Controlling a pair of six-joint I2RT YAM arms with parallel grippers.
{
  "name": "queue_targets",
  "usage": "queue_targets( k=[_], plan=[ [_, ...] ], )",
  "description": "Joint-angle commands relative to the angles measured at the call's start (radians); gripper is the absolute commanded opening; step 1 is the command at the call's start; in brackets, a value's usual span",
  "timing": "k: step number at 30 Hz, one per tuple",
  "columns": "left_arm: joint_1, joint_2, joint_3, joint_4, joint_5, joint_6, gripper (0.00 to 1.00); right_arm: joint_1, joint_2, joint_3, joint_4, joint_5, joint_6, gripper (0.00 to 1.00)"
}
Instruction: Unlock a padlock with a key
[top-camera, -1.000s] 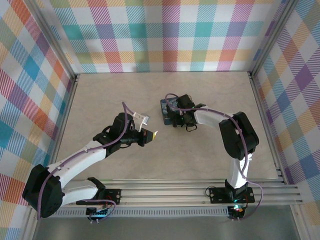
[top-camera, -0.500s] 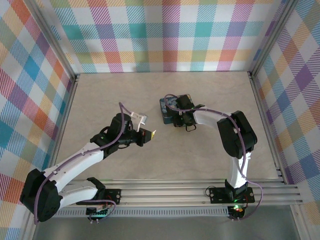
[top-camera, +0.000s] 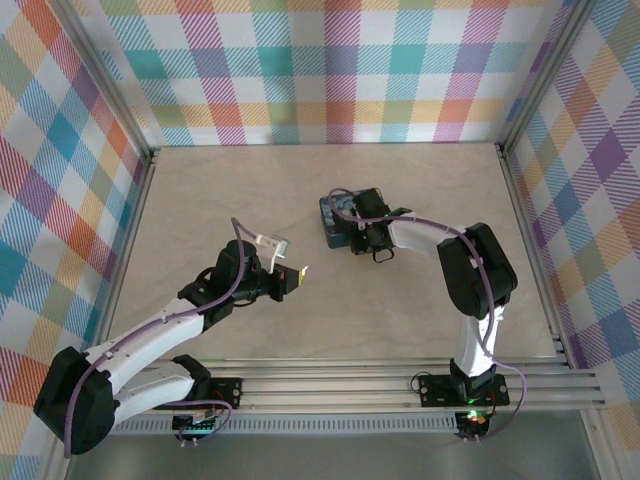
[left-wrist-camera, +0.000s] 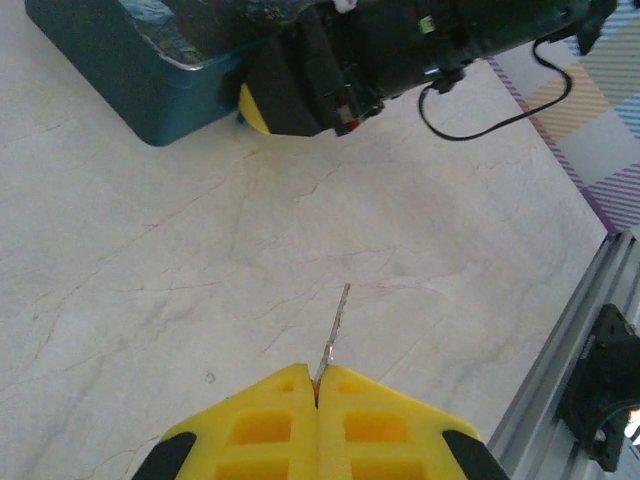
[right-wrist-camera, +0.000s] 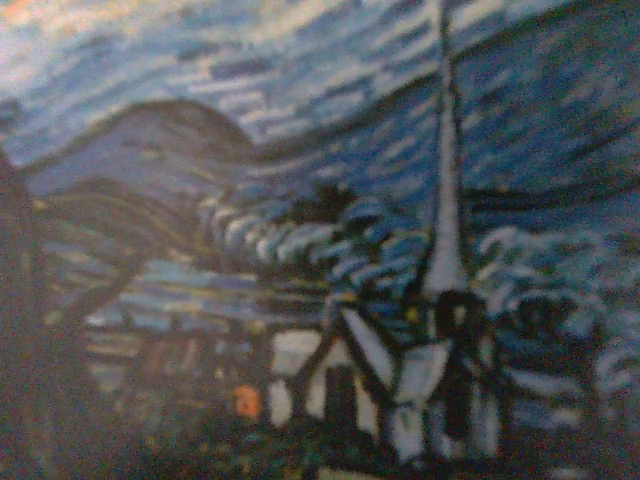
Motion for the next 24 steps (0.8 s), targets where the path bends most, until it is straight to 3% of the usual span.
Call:
queue_targets(
  k=[1, 9, 24],
  plan=[
    [-0.018, -0.019, -0.033, 0.175, -0.008, 0.002, 0.00, -0.011, -0.064, -0.006, -0.109, -0.046, -0.004, 0.06],
    [-0.053, 0.034, -0.028, 0.176, 0.028, 0.100, 0.00, -0.033, -0.138, -0.011, -0.248, -0.200, 0.092, 0.00],
    [-0.092, 0.143, 0.026, 0.253, 0.086, 0.162, 0.00, -0.047, -0.169, 0.127, -0.368, -0.401, 0.287, 0.00]
  ],
)
